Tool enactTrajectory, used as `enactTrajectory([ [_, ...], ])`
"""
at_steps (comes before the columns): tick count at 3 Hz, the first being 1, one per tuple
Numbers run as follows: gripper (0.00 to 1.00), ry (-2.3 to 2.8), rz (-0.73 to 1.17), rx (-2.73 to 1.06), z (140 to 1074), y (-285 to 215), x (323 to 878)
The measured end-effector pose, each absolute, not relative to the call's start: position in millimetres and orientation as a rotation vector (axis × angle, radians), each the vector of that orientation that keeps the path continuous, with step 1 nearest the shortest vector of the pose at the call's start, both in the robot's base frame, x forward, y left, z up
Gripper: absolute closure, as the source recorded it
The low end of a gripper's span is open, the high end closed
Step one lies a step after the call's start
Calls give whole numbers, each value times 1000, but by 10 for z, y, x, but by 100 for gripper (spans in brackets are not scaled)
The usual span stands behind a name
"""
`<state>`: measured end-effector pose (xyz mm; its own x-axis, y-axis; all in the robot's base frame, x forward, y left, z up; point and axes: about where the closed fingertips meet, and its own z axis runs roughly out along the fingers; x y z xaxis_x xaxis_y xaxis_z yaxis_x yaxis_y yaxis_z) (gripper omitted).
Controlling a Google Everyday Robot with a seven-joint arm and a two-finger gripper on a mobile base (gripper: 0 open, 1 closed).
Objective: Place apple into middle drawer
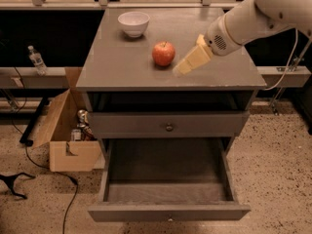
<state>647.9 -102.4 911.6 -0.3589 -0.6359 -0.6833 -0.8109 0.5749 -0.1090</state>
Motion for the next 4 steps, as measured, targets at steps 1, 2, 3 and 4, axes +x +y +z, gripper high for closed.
enactTrajectory([
  [1,0,2082,383,-1060,8923,-879,6787],
  [2,0,2069,401,-966,8805,-805,7038],
  [3,0,2050,421,-907,8767,-670,7230],
  [4,0,2041,440,-882,8743,-498,7371],
])
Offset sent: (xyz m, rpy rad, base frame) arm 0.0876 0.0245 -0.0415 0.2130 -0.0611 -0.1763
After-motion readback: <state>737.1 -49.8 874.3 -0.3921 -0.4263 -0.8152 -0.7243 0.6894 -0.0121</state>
